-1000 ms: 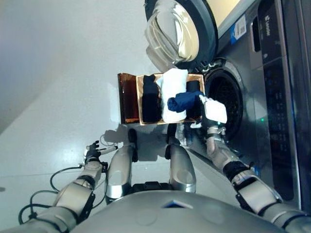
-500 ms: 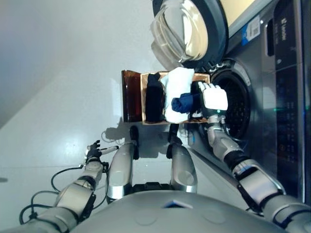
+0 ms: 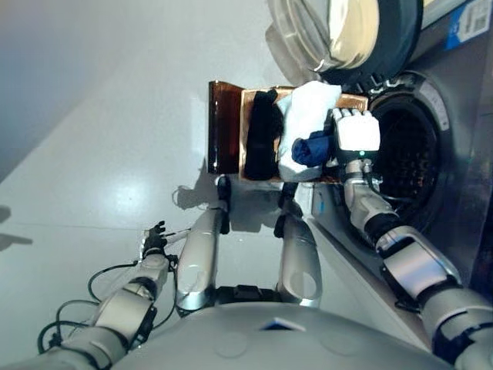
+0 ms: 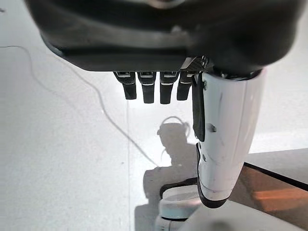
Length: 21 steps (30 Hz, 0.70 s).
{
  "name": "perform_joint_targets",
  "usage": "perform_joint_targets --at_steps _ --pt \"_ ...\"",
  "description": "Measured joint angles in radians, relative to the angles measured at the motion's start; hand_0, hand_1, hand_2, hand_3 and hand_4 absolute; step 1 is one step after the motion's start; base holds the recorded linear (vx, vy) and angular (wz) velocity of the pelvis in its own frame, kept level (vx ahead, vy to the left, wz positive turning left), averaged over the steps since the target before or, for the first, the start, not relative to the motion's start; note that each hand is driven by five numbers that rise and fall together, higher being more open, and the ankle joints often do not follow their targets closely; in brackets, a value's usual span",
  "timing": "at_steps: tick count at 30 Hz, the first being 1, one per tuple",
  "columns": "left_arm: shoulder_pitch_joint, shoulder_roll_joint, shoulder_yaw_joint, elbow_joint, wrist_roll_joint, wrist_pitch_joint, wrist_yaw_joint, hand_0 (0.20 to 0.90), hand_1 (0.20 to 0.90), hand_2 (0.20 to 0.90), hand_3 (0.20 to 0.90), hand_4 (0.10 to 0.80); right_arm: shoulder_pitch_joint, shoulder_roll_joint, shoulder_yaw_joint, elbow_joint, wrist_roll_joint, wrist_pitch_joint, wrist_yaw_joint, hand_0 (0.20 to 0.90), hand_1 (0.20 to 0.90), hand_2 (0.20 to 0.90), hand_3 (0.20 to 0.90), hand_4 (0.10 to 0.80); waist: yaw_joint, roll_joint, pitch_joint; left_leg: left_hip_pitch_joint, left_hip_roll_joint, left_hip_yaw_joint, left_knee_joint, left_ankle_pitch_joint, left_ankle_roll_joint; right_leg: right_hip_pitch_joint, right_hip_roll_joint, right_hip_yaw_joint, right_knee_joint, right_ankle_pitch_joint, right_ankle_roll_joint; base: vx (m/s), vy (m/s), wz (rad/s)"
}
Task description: Pick up the clothes and place them into the washing machine
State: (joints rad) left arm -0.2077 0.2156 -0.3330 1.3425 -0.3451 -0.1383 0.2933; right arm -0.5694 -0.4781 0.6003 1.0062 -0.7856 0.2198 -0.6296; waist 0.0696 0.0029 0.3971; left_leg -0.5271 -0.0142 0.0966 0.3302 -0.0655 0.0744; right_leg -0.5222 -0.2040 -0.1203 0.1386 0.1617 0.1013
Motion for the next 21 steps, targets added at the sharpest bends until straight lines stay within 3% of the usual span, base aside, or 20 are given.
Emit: perform_joint_targets --at_steps 21 --pt "-0.035 0.015 0.001 -0.002 -0.001 0.013 -0.016 0.9 0.9 0.9 0.9 0.8 -0.028 -0.012 0.012 0.142 0.013 0.004 0.022 0.9 0.9 0.9 0.9 0.8 -0.025 -0.006 0.025 -0.146 0.018 0.001 0.212 -0.077 0.009 -0.153 -0.015 0.026 0.225 -0.091 0.01 0.01 -0.008 0.0"
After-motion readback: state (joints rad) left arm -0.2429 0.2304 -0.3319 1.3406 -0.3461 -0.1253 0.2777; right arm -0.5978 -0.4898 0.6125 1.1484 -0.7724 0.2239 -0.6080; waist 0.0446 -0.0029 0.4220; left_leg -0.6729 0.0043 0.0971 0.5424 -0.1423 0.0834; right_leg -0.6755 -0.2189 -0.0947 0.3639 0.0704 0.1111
